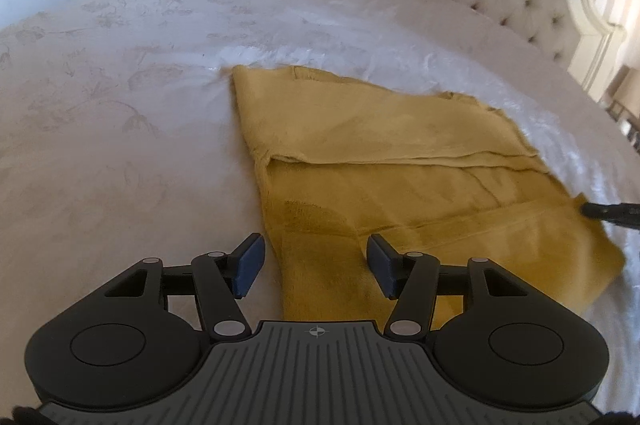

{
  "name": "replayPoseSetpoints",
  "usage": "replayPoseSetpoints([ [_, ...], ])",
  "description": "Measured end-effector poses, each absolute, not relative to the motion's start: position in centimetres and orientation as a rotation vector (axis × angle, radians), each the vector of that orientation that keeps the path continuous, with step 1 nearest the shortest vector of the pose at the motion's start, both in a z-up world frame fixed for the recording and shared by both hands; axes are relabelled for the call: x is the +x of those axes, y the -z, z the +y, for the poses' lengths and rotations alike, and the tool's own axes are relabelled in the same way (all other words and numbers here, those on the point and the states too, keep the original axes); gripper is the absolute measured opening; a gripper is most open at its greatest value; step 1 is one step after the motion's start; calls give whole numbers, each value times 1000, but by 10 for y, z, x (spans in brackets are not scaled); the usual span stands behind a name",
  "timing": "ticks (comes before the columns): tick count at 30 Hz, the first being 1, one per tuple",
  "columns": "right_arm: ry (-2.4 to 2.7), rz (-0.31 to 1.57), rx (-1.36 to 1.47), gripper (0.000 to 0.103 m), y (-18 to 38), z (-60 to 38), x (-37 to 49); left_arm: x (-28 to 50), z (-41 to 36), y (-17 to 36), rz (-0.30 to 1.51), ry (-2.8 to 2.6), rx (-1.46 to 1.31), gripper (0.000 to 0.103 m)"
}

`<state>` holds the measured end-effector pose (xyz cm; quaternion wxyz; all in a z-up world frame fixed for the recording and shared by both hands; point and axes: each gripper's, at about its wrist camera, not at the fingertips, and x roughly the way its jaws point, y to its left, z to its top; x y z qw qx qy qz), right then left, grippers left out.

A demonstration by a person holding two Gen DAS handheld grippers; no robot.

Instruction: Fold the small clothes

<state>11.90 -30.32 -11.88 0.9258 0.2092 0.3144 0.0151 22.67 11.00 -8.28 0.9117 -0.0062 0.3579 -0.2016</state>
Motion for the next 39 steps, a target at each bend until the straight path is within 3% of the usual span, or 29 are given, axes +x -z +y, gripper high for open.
replayPoseSetpoints([
  [7, -41, 640, 439, 10, 122, -303, 118, 215, 83, 85, 674, 520, 192, 54],
  [13, -47, 634, 442, 10, 123, -303, 117, 229, 84, 89, 723, 493, 128, 54],
  [14, -48, 634, 441, 10, 123, -303, 117, 231, 85, 89, 727, 482, 116, 45],
  [15, -48, 634, 441, 10, 123, -303, 117, 231, 84, 88, 723, 480, 113, 12],
  [16, -49, 631, 440, 10, 123, -303, 117, 230, 82, 87, 714, 487, 121, 8],
  [29, -53, 469, 376, 10, 84, -302, 108, 189, 82, 31, 394, 406, 157, 8],
  [39, -45, 386, 289, 10, 46, -306, 201, 273, 59, 0, 297, 356, 145, 8],
])
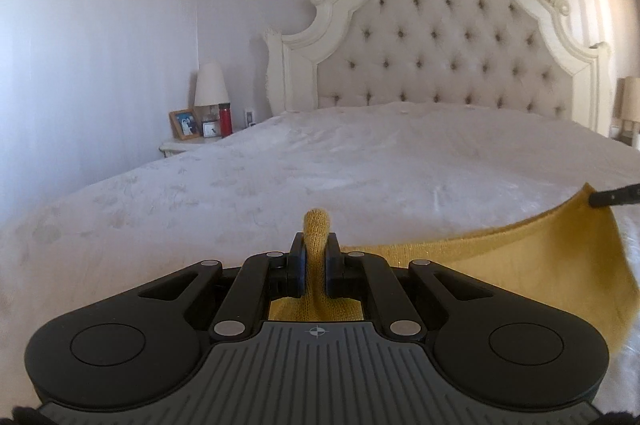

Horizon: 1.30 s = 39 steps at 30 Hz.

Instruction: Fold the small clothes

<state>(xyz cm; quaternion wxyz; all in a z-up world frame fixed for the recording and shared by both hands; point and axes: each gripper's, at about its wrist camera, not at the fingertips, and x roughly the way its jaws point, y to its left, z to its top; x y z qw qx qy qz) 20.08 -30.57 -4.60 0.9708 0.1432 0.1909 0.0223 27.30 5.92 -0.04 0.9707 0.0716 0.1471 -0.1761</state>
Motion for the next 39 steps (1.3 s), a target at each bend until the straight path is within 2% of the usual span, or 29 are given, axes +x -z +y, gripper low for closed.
replayPoseSetpoints([
  [9, 37, 501, 233, 10, 80, -306, 291, 358, 43, 43, 468, 293, 124, 8],
  [13, 57, 587, 185, 11, 105, -299, 308, 378, 44, 71, 557, 241, 163, 12],
  [14, 66, 606, 178, 15, 110, -298, 311, 382, 46, 77, 585, 230, 169, 18],
  [15, 74, 618, 179, 17, 115, -298, 311, 385, 48, 82, 609, 208, 180, 37],
  [16, 79, 620, 189, 19, 117, -300, 310, 387, 49, 87, 626, 183, 193, 46],
  [18, 105, 614, 210, 53, 119, -305, 306, 387, 58, 89, 620, 161, 190, 60],
  [19, 125, 610, 214, 62, 118, -308, 302, 385, 63, 87, 621, 156, 177, 64],
  [20, 138, 608, 218, 75, 116, -310, 299, 384, 66, 84, 629, 144, 166, 73],
  [21, 144, 599, 222, 76, 113, -313, 294, 381, 70, 79, 634, 134, 155, 83],
  [22, 152, 588, 220, 76, 110, -314, 289, 378, 73, 75, 632, 128, 142, 87],
  [23, 161, 577, 216, 80, 104, -316, 286, 370, 77, 69, 621, 128, 126, 95],
  [24, 165, 568, 216, 91, 100, -316, 281, 364, 79, 63, 614, 132, 115, 98],
  [26, 143, 541, 239, 101, 91, -315, 264, 350, 81, 53, 612, 137, 103, 98],
  [30, 84, 523, 222, 102, 80, -295, 235, 319, 72, 46, 623, 178, 120, 103],
  [33, 15, 542, 192, 102, 80, -271, 218, 294, 64, 53, 631, 208, 192, 103],
  [39, -35, 652, 98, 102, 107, -247, 195, 281, 67, 87, 747, 187, 288, 103],
])
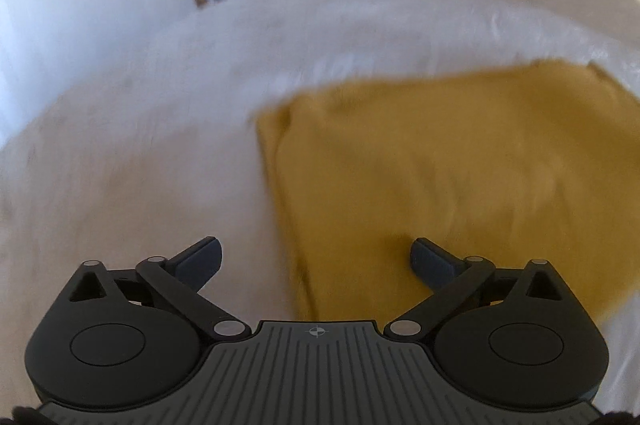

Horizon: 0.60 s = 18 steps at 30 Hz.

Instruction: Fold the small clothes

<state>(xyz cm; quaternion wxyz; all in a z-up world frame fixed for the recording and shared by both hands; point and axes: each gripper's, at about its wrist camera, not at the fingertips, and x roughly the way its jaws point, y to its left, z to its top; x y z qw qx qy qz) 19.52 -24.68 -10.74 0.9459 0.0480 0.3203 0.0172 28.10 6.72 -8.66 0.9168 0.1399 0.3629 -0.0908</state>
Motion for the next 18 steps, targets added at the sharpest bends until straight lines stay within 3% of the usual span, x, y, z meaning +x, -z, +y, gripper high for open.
replayPoseSetpoints([
  [3, 3, 719, 86, 102, 129, -252, 186, 273, 87, 94, 774, 188, 230, 103],
  [7, 16, 654, 172, 102, 139, -264, 168, 271, 101, 82, 763, 185, 172, 103],
  [18, 17, 596, 170, 103, 151, -262, 164, 349, 74, 61, 700, 111, 224, 103],
])
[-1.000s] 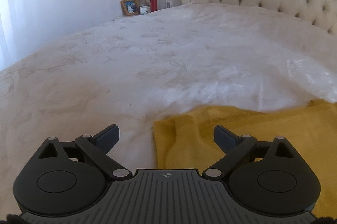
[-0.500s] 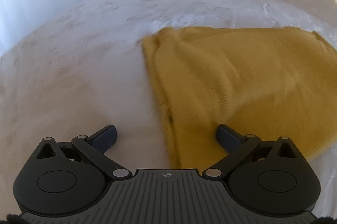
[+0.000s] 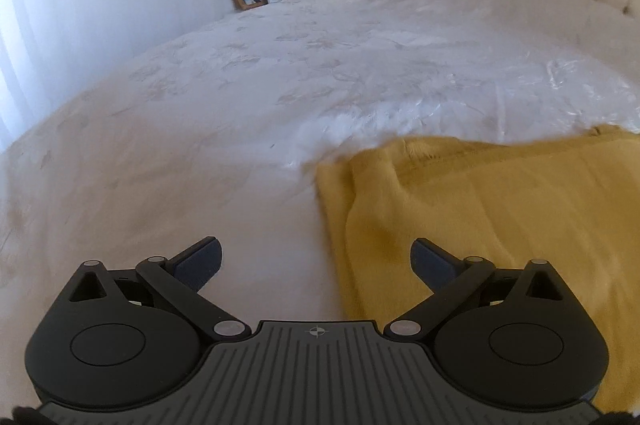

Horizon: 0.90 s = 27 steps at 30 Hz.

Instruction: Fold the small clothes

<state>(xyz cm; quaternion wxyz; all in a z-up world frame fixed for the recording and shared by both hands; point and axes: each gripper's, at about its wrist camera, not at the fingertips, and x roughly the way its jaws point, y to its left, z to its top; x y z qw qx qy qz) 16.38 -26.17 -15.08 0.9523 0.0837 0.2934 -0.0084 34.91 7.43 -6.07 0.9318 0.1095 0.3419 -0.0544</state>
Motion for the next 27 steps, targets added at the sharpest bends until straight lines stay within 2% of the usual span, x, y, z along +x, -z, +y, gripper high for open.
replayPoseSetpoints([
  [6, 21, 589, 172, 103, 152, -261, 161, 377, 57, 80, 709, 57, 341, 103],
  [17, 20, 586, 182, 103, 153, -262, 161, 397, 72, 79, 691, -150, 512, 103],
  [22, 19, 586, 186, 103, 153, -262, 161, 373, 95, 59, 684, -90, 271, 103],
  [27, 18, 584, 191, 103, 152, -263, 161, 333, 73, 42, 667, 92, 146, 103],
])
